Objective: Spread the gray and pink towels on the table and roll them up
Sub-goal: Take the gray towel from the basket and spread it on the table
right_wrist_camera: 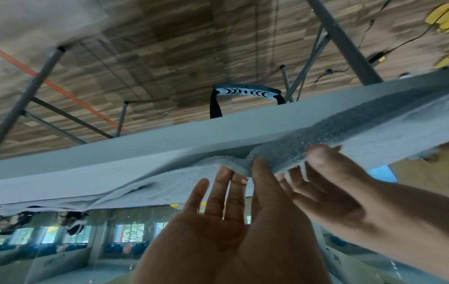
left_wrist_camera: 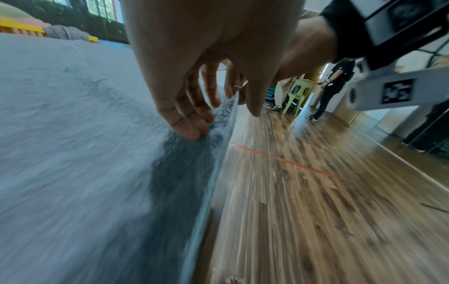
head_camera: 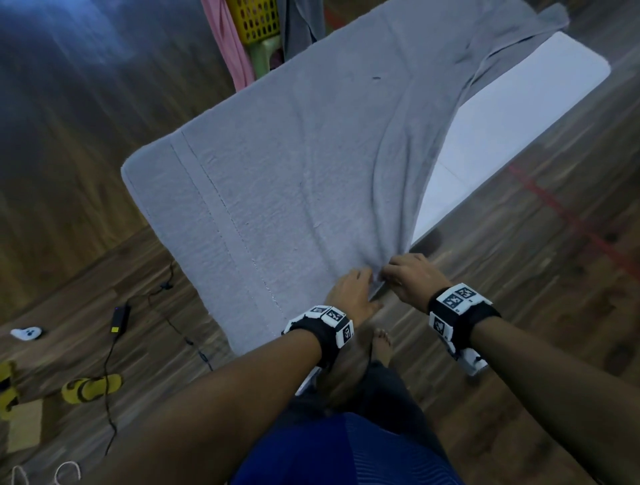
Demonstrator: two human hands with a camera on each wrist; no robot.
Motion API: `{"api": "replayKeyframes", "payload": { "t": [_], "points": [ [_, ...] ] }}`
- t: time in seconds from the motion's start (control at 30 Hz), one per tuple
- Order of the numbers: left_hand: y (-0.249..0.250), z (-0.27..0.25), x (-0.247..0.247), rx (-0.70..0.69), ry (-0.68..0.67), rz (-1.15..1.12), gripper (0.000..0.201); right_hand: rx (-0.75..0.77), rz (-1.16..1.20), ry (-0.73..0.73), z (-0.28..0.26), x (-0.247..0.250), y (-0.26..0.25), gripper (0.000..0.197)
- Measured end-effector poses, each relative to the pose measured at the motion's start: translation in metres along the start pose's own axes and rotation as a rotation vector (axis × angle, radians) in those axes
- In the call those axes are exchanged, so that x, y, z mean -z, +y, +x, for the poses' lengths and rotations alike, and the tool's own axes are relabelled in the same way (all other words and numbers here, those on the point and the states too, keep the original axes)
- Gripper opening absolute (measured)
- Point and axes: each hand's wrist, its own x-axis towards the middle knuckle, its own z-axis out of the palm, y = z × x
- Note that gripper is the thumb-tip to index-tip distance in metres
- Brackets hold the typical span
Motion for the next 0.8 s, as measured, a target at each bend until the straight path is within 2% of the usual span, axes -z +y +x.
{"api": "replayKeyframes", "payload": {
  "t": [0.17,0.33,0.47,0.53,0.63,0.7,0.8],
  "points": [
    [0.016,0.022,0.0,0.02,0.057,0.013,0.016,0.025,-0.013,-0.011,0.008,0.01,0.013,0.014],
    [0.021,0.015,-0.003,0.099,0.007,0.072,0.004,-0.006,-0.036,-0.042,0.025,0.024,0.055,0.015],
    [0.025,0.019,-0.012,0.166,0.052,0.07,0.013,0.055,-0.092,-0.164,0.032,0.036,0.078,0.015],
    [0.034,0.029,-0.018,0.155,0.114,0.096,0.025,0.078,-0.084,-0.185,0.029,0.038,0.083,0.015],
    [0.053,0.05,-0.025,0.16,0.102,0.051,0.044,0.153,-0.077,-0.193,0.024,0.037,0.09,0.018],
    [0.059,0.066,-0.027,0.158,0.067,0.008,0.043,0.2,-0.076,-0.21,0.026,0.04,0.093,0.025],
    [0.064,0.078,-0.02,0.163,0.053,-0.037,0.026,0.244,-0.099,-0.161,0.033,0.047,0.099,0.03]
  ]
}}
